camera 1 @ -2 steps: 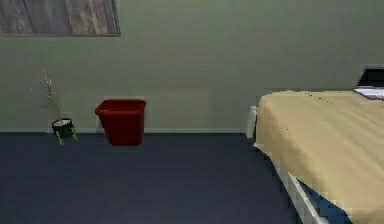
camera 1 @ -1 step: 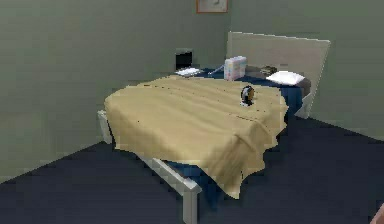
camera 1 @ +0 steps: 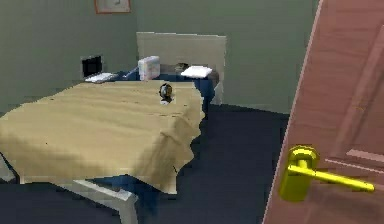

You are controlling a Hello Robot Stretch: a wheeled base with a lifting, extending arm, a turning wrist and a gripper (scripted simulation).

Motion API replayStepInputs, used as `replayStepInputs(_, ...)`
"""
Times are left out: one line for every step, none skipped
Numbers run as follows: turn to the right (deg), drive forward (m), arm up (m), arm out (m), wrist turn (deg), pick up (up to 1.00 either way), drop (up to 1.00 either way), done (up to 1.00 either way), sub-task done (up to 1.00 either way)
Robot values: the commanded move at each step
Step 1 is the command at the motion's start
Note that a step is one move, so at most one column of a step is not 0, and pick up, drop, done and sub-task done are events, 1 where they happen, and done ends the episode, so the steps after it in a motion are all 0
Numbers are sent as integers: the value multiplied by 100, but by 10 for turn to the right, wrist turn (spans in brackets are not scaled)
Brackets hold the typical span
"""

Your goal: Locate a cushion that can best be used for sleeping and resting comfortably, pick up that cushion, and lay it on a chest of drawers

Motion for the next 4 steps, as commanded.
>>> replayStepInputs(0,50,0,0,0,0,0,0,0)
replayStepInputs(210,0,0,0,0,0,0,0,0)
replayStepInputs(0,40,0,0,0,0,0,0,0)
replayStepInputs(30,0,0,0,0,0,0,0,0)
